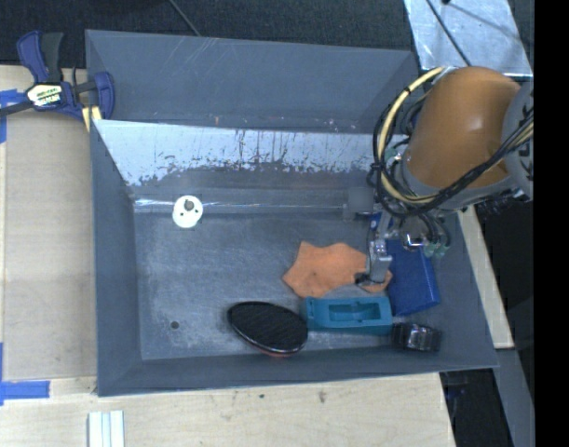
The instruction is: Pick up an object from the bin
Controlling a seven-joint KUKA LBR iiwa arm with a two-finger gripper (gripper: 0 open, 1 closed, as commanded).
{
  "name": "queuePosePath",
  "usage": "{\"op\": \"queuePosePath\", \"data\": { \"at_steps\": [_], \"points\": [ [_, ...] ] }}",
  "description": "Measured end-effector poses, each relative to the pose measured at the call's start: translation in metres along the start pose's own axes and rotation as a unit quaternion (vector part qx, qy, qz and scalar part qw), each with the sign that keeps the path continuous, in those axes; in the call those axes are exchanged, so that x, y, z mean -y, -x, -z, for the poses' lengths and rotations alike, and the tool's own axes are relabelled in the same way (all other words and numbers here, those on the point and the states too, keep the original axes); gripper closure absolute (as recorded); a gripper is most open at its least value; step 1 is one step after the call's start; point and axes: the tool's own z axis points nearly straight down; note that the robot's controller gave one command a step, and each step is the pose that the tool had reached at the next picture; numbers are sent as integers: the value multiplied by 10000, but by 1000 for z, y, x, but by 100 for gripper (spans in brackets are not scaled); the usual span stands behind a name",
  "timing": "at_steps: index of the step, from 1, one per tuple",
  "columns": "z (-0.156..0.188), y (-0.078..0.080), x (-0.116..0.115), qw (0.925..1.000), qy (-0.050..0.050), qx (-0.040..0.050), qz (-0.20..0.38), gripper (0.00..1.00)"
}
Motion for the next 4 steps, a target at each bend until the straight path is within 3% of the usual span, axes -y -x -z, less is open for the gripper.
{"op": "queuePosePath", "data": {
  "at_steps": [1, 2, 3, 4],
  "points": [
    [5, 2, 0, 10000, -3, 44, 7, 0],
    [-61, 12, 12, 9998, -3, 69, -201, 0],
    [-103, 14, 14, 9914, 3, 27, -1312, 0],
    [-72, 12, 24, 9969, -3, 34, -782, 0]
  ]
}}
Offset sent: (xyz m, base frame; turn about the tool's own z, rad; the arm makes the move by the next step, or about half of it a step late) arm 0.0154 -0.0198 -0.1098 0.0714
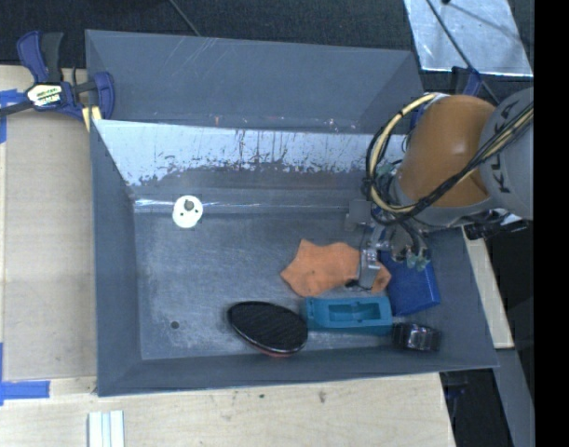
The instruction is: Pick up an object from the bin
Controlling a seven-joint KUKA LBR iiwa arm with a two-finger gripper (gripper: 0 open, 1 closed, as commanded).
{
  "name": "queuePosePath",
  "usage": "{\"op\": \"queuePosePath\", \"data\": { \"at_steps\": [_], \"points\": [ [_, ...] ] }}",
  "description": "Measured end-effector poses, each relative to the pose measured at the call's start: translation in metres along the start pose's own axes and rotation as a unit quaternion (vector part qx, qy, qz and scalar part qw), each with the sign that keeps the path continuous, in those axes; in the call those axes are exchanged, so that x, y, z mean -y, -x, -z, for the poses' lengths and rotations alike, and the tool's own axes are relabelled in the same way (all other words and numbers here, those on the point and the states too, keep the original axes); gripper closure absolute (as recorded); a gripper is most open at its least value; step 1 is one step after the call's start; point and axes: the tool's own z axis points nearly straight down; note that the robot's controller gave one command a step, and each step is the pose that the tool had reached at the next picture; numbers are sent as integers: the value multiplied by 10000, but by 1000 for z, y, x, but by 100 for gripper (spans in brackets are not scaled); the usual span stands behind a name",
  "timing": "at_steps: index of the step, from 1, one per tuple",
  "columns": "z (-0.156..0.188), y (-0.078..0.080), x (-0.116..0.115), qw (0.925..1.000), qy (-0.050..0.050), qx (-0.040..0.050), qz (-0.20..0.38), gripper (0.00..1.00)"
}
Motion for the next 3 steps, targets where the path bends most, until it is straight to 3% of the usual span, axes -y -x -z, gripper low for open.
{"op": "queuePosePath", "data": {
  "at_steps": [1, 2, 3],
  "points": [
    [-12, 1, -5, 9995, 6, 12, -306, 0],
    [-37, 7, -9, 9967, 4, 0, -810, 100],
    [-37, 7, -9, 9967, 3, 0, -809, 100]
  ]
}}
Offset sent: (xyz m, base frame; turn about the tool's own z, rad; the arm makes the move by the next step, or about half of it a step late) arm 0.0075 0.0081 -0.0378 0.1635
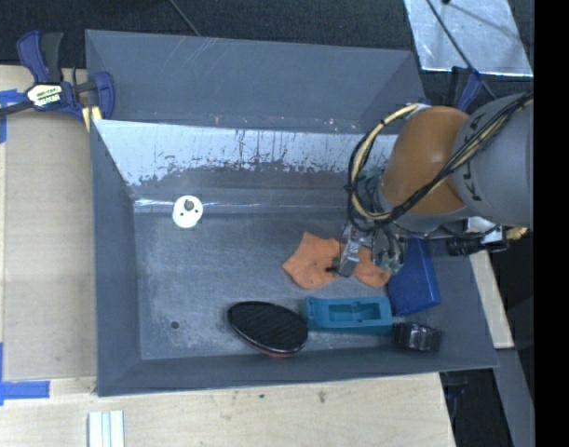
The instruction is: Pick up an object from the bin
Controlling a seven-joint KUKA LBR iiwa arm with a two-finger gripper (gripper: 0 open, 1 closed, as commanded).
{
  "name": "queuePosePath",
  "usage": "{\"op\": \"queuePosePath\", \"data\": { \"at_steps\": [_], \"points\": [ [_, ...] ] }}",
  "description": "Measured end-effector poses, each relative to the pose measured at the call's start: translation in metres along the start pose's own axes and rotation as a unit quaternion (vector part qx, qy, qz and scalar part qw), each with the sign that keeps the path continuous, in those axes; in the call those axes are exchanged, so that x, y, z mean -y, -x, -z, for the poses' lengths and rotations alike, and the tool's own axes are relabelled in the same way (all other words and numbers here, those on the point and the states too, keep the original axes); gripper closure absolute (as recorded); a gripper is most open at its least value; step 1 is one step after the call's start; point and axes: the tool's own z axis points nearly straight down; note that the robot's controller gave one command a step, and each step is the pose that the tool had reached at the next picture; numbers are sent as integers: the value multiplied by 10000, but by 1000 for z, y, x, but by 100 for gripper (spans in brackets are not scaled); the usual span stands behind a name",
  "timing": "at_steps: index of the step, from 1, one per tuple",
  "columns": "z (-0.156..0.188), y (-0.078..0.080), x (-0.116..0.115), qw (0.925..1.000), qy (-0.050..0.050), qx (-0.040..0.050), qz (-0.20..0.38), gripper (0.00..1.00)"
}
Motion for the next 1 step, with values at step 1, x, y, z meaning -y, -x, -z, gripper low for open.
{"op": "queuePosePath", "data": {
  "at_steps": [1],
  "points": [
    [4, -1, 0, 10000, -2, -11, 0, 100]
  ]
}}
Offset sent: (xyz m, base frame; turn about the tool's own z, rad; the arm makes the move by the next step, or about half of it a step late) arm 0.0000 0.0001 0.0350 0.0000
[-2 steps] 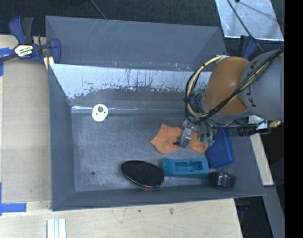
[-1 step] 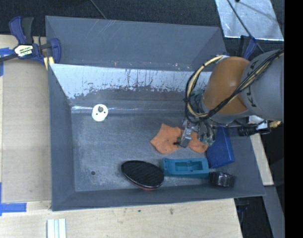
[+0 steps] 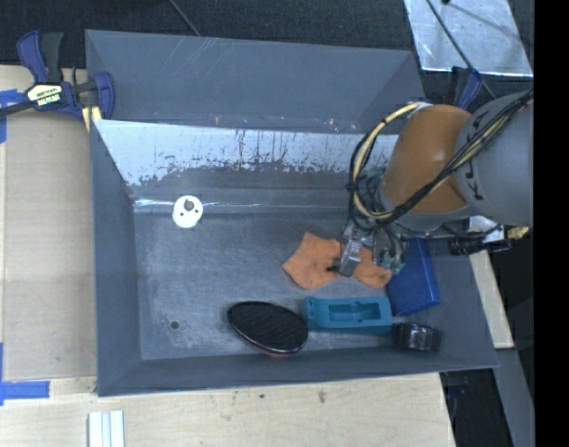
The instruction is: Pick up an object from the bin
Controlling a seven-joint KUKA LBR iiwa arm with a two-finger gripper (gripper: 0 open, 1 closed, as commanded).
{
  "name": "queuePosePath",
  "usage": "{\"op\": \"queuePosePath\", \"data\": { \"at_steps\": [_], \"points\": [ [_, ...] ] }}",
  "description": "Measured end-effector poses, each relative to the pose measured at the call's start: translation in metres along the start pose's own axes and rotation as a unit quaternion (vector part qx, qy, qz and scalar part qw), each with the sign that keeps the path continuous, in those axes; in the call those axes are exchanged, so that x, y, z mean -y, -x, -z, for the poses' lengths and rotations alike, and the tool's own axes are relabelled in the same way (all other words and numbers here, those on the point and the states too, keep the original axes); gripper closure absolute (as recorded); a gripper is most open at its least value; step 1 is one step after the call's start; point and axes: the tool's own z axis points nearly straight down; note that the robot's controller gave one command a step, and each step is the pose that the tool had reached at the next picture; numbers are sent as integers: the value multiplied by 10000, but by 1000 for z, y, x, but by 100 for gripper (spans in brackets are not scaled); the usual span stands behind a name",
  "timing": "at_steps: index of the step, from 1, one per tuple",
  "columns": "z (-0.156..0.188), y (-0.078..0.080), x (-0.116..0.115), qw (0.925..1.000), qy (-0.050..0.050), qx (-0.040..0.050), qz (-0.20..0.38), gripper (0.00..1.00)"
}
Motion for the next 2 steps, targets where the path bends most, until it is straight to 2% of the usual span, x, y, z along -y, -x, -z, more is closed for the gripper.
{"op": "queuePosePath", "data": {
  "at_steps": [2],
  "points": [
    [22, 2, 0, 10000, 6, 23, 3, 100]
  ]
}}
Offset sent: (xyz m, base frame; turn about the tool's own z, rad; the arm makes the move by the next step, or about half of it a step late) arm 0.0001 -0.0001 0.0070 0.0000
